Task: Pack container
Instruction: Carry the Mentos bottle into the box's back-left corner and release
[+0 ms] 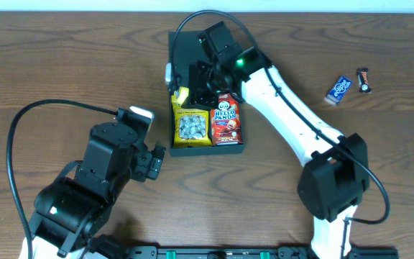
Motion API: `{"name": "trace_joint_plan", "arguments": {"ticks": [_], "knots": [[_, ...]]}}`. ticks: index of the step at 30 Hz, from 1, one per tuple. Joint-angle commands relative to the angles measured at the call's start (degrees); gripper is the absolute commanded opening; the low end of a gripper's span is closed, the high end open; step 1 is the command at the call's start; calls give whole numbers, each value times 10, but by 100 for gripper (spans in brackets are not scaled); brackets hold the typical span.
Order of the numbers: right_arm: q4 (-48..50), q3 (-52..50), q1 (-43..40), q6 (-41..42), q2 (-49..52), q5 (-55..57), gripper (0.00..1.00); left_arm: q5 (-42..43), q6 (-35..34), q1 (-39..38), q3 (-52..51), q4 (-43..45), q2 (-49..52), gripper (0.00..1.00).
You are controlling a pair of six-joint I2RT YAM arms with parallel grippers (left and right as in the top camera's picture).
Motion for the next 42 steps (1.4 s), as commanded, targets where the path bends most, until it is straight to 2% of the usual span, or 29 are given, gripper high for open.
{"name": "trace_joint_plan", "arguments": {"ticks": [1, 14, 19, 24, 25, 26, 27, 31, 37, 42], "knots": [[5, -3, 11, -30, 29, 27, 1, 0, -4, 0, 4, -1, -1, 95], [36, -3, 10, -29, 78, 51, 3, 0, -4, 0, 4, -1, -1, 95], [40, -3, 10, -27, 84, 51, 32, 0, -4, 0, 4, -1, -1, 95], [41, -3, 9, -26, 84, 51, 50, 0, -4, 0, 4, -1, -1, 95], [42, -3, 9, -21, 84, 51, 56, 0, -4, 0, 4, -1, -1, 95], [43, -3, 8, -17, 84, 51, 70, 0, -4, 0, 4, -1, -1, 95], [43, -3, 9, -16, 84, 51, 73, 0, -4, 0, 4, -1, -1, 95], [43, -3, 7, -12, 84, 51, 79, 0, -4, 0, 4, -1, -1, 95], [43, 9, 6, 30, 75, 51, 77, 0, -4, 0, 4, -1, -1, 95], [32, 25, -6, 73, 24, 52, 77, 0, -4, 0, 4, -1, -1, 95]]}}
